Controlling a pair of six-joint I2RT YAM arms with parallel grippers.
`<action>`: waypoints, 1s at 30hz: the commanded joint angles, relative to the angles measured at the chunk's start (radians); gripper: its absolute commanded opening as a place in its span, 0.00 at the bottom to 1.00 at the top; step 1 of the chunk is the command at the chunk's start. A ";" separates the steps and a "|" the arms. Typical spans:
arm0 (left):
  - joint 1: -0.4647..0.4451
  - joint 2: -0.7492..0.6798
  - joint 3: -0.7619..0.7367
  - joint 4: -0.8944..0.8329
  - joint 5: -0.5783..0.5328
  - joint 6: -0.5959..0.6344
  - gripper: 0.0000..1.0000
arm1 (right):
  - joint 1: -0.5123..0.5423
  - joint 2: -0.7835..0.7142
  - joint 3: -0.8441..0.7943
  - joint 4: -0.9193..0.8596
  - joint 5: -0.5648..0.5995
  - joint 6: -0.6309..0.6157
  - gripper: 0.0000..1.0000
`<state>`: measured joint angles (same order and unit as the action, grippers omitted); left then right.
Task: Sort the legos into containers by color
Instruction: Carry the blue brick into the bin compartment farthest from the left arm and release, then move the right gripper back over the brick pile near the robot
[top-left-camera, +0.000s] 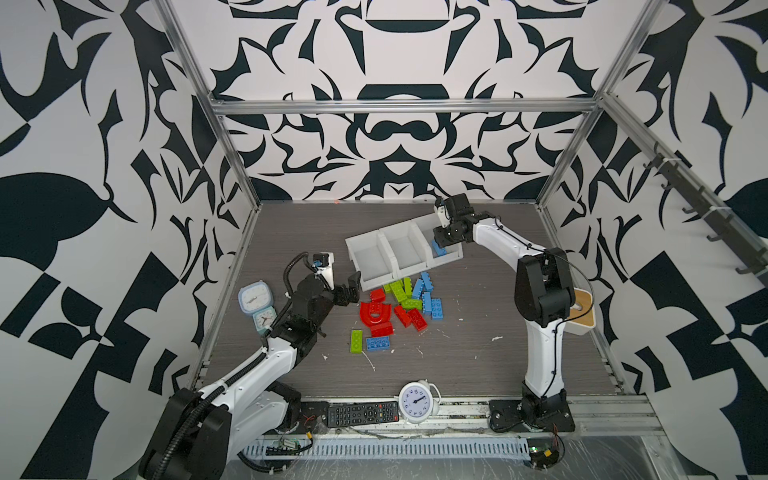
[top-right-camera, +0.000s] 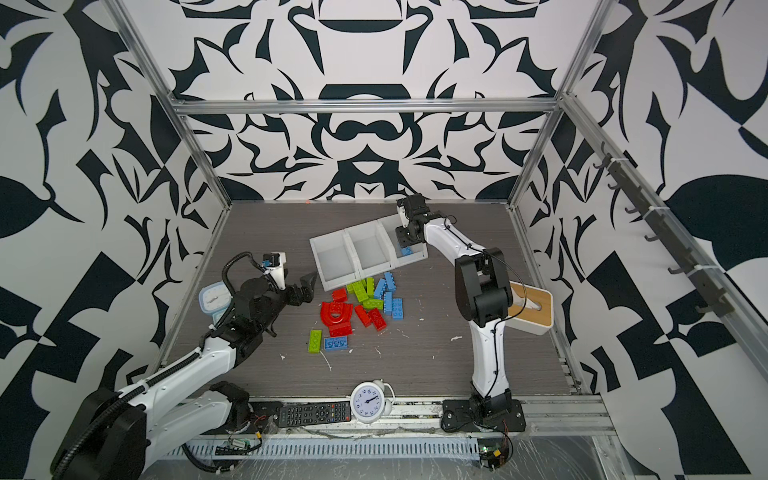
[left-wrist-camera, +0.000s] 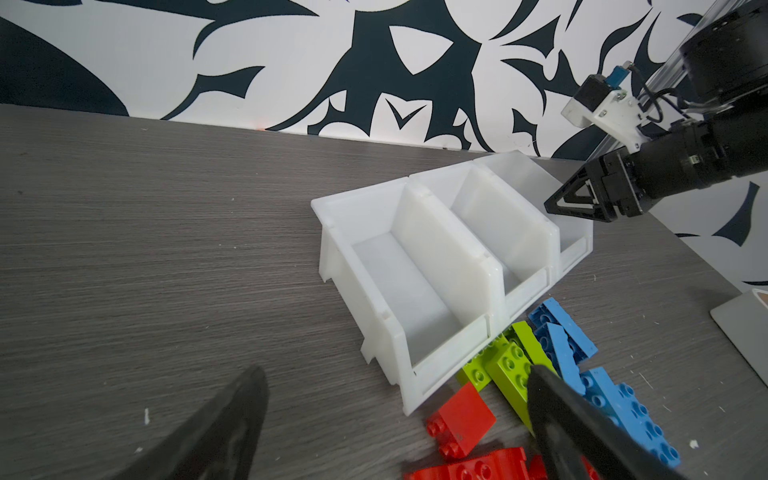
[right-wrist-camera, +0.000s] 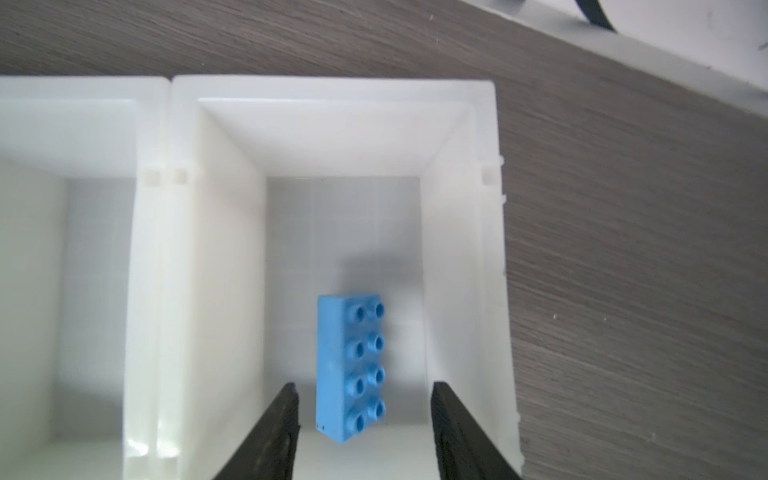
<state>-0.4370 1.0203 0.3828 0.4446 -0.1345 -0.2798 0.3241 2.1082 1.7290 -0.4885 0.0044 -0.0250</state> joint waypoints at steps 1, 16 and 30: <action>-0.002 -0.024 -0.020 0.011 -0.010 0.004 1.00 | -0.003 -0.079 0.020 -0.006 -0.010 0.015 0.57; 0.000 -0.138 -0.086 0.020 -0.175 -0.039 1.00 | 0.423 -0.745 -0.668 0.205 -0.175 -0.007 0.58; 0.132 -0.096 -0.078 -0.026 -0.092 -0.191 1.00 | 0.743 -0.639 -0.649 0.180 -0.096 -0.074 0.56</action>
<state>-0.3237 0.9253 0.3042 0.4244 -0.2630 -0.4175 1.0508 1.4460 1.0264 -0.3130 -0.1295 -0.0692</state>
